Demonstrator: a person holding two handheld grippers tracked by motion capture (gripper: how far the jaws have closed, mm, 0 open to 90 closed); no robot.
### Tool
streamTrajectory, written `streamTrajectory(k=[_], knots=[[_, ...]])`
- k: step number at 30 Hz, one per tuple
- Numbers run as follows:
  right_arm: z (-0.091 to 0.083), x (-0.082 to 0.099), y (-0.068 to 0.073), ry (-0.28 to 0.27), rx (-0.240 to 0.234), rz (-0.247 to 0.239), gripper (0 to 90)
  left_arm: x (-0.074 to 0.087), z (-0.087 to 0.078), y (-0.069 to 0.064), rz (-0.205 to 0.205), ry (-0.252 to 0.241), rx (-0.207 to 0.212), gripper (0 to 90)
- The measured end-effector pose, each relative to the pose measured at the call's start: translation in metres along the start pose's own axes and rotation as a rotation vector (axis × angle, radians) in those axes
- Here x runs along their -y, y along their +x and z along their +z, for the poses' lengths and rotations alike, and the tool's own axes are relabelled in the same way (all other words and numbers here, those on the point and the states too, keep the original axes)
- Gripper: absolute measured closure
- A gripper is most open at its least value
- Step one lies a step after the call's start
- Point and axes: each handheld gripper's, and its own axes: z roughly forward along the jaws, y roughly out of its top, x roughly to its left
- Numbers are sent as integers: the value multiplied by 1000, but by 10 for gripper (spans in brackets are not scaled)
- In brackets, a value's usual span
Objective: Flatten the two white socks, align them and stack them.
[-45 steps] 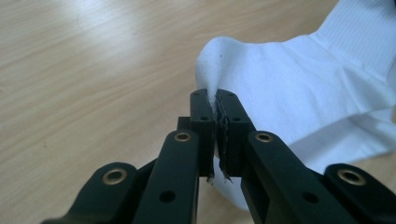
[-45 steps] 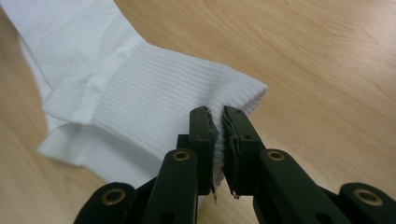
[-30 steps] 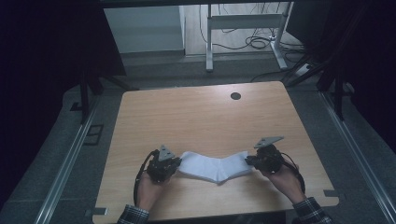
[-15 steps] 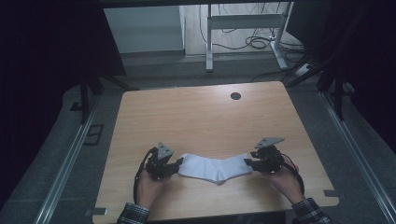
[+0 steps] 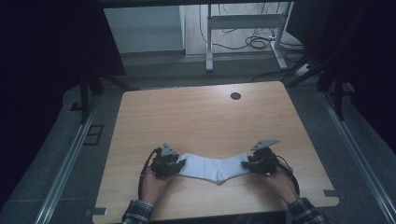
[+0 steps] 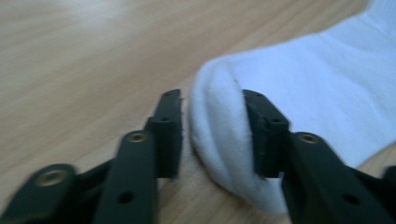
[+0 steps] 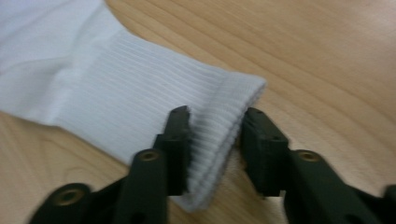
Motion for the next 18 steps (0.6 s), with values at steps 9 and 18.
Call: streamTrajectory(k=[9,18], knots=[[0,-1,3,-4,-4,-19,768,-1,1,-3,-18,-3,38,812],[-5,-3,6,-18,30,-53,782,-5,-5,-6,-1,-18,32,816]])
